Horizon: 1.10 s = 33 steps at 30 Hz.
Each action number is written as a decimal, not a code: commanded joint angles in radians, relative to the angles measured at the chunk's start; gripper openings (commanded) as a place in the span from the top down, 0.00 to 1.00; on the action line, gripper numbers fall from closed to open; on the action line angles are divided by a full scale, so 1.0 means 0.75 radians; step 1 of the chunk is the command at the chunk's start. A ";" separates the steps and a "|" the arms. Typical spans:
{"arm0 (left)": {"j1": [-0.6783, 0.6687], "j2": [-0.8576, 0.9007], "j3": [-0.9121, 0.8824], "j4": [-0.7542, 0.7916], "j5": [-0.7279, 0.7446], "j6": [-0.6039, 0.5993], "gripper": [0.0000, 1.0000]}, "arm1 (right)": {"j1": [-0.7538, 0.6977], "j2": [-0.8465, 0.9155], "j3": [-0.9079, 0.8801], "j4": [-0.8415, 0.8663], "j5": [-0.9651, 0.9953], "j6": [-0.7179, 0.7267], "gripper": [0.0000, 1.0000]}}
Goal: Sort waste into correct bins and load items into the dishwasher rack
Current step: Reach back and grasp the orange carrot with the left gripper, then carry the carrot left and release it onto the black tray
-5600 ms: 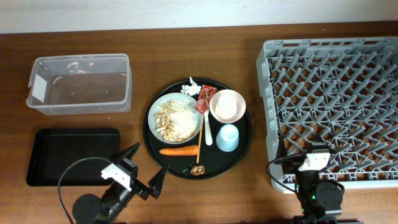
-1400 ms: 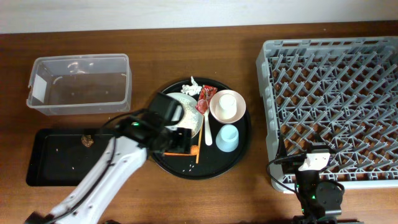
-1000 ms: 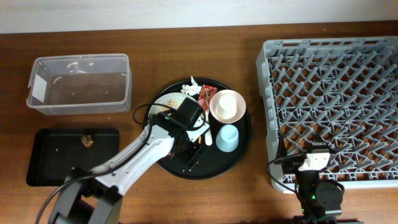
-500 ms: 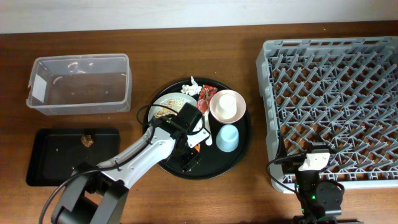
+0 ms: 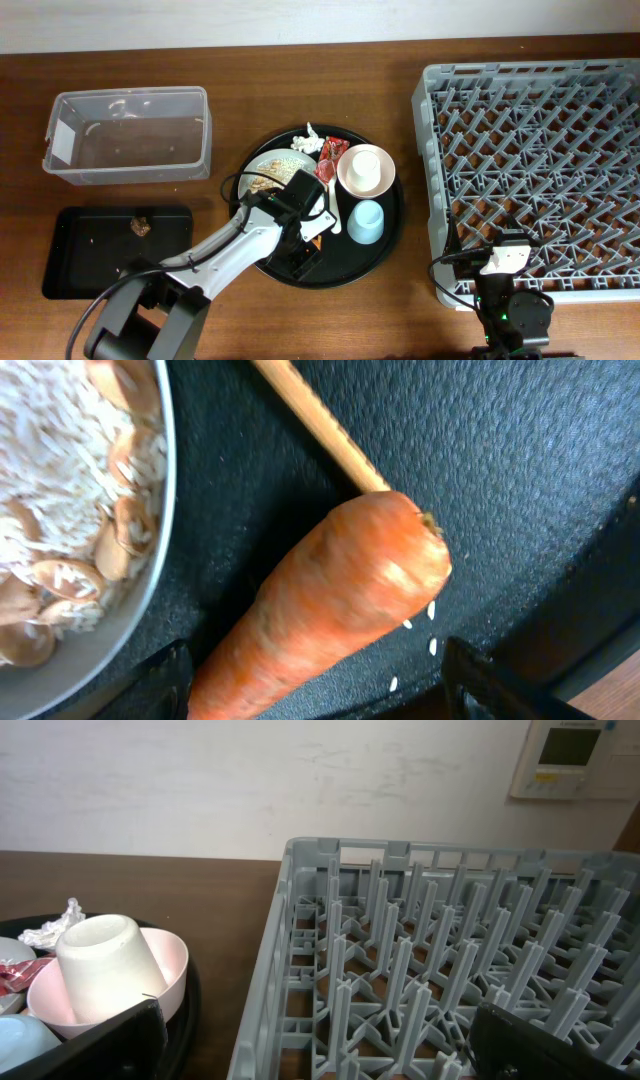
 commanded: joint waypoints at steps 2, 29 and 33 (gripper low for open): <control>-0.003 0.019 -0.013 -0.011 0.014 0.021 0.22 | -0.010 -0.009 -0.007 -0.007 0.016 -0.005 0.01; -0.032 0.041 -0.047 0.020 -0.065 0.006 0.60 | -0.010 -0.009 -0.007 -0.007 0.016 -0.005 0.01; -0.032 0.041 -0.009 -0.013 -0.065 0.005 0.70 | -0.010 -0.009 -0.007 -0.007 0.016 -0.005 0.01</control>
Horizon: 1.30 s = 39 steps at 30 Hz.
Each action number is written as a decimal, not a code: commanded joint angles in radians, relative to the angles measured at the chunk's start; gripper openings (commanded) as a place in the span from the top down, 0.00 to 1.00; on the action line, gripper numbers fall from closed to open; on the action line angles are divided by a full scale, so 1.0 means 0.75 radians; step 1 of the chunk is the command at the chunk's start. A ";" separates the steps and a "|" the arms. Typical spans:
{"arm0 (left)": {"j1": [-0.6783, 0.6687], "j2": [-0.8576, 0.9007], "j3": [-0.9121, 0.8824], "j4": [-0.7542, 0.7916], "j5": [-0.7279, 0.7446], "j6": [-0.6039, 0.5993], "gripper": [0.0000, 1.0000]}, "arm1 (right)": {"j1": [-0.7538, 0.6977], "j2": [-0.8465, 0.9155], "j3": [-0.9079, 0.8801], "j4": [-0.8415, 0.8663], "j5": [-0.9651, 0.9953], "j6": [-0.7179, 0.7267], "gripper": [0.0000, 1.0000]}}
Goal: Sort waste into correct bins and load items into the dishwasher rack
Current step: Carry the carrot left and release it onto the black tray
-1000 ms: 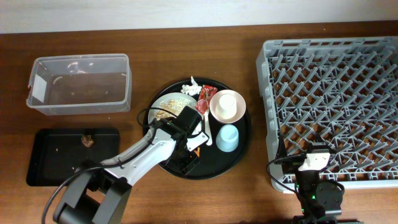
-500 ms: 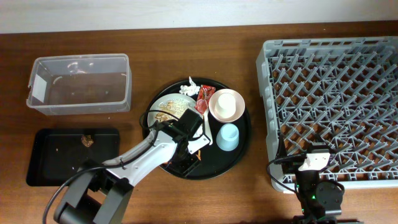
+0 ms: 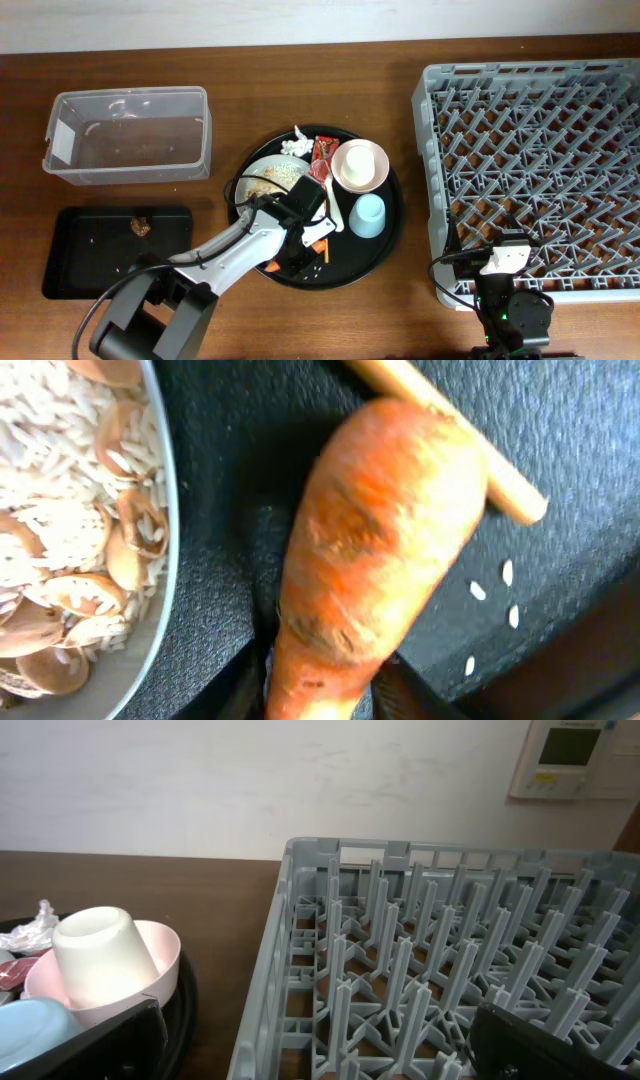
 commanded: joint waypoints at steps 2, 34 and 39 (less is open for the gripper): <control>-0.008 0.011 0.035 -0.037 -0.009 -0.028 0.75 | -0.009 -0.009 -0.007 -0.007 0.016 -0.005 0.01; 1.484 -0.494 -0.177 -0.023 0.066 -1.098 0.89 | -0.009 -0.009 -0.007 -0.007 0.016 -0.005 0.01; 1.600 -0.489 -0.243 0.045 0.071 -1.147 0.74 | -0.009 -0.009 -0.007 -0.007 0.016 -0.005 0.01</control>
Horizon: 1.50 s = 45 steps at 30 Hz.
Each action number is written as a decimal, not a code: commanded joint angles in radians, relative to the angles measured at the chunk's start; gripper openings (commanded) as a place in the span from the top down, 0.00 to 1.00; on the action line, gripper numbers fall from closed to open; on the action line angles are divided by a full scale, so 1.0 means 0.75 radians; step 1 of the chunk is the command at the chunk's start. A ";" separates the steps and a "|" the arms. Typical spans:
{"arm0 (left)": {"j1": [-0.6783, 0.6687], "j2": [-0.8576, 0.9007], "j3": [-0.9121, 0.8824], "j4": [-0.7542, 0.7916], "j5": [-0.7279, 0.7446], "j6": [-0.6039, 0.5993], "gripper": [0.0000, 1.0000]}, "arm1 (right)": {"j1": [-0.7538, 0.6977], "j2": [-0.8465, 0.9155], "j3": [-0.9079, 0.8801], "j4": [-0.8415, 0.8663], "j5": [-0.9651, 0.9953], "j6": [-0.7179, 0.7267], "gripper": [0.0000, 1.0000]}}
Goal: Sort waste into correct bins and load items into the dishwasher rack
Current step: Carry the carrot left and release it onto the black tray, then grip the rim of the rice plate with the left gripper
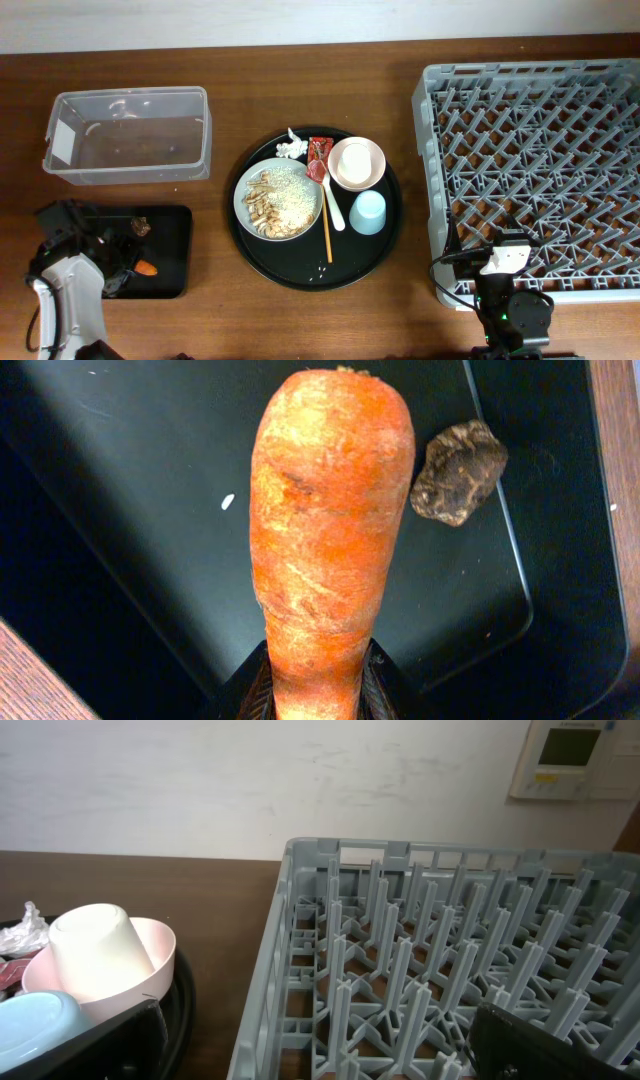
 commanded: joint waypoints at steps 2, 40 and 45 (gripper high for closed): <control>0.024 -0.010 -0.007 0.018 -0.009 -0.048 0.51 | -0.009 -0.009 -0.007 -0.007 0.016 -0.004 0.01; -1.606 0.399 0.309 0.224 -0.142 0.762 0.53 | -0.009 -0.009 -0.007 -0.007 0.016 -0.004 0.01; -1.606 0.474 0.309 0.235 -0.164 0.809 0.54 | -0.009 -0.009 -0.007 -0.007 0.016 -0.004 0.01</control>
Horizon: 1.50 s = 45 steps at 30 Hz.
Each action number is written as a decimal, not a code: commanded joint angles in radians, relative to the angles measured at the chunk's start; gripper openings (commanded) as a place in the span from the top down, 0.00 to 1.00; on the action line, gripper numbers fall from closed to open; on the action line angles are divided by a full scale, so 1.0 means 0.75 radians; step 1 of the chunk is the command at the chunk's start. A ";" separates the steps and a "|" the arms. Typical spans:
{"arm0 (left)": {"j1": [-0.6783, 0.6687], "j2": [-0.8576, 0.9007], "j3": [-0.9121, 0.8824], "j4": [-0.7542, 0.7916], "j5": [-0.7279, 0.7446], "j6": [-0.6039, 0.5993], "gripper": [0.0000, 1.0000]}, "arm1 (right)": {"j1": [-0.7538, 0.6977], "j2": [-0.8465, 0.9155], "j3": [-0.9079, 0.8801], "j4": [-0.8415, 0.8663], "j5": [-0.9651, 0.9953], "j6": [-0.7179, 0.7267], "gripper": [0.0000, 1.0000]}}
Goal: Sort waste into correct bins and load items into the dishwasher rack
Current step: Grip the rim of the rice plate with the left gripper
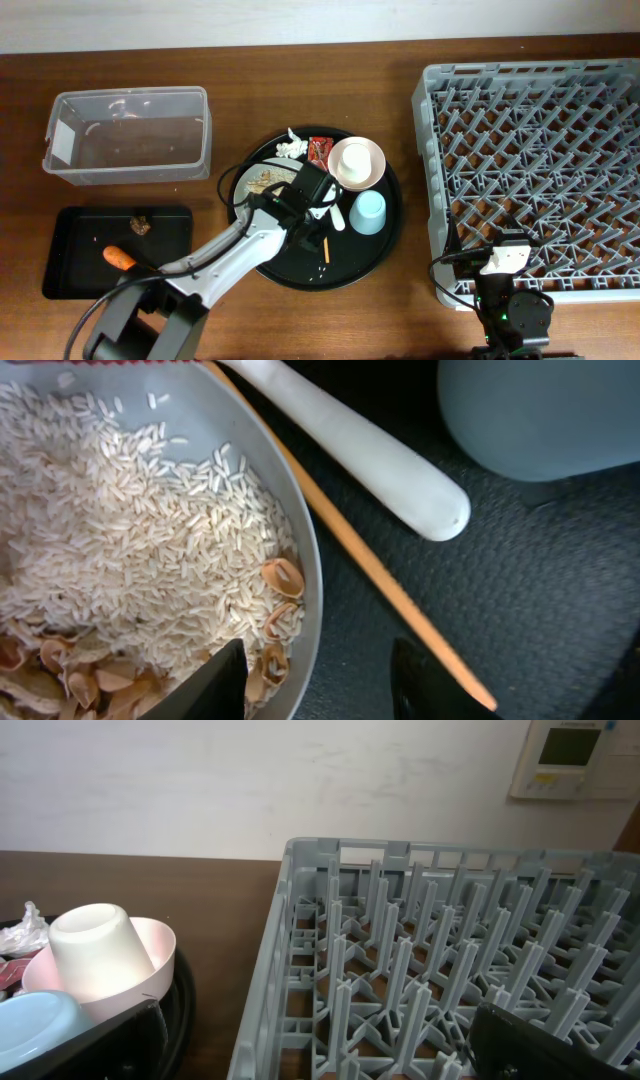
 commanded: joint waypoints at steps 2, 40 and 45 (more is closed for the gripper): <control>-0.008 0.071 0.012 0.007 -0.023 0.047 0.54 | -0.010 -0.009 -0.007 -0.007 0.016 -0.005 0.01; -0.046 0.072 0.116 -0.096 -0.053 0.046 1.00 | -0.010 -0.009 -0.007 -0.007 0.016 -0.005 0.01; -0.047 -0.001 0.116 -0.120 -0.054 0.030 1.00 | -0.010 -0.009 -0.007 -0.007 0.016 -0.005 0.01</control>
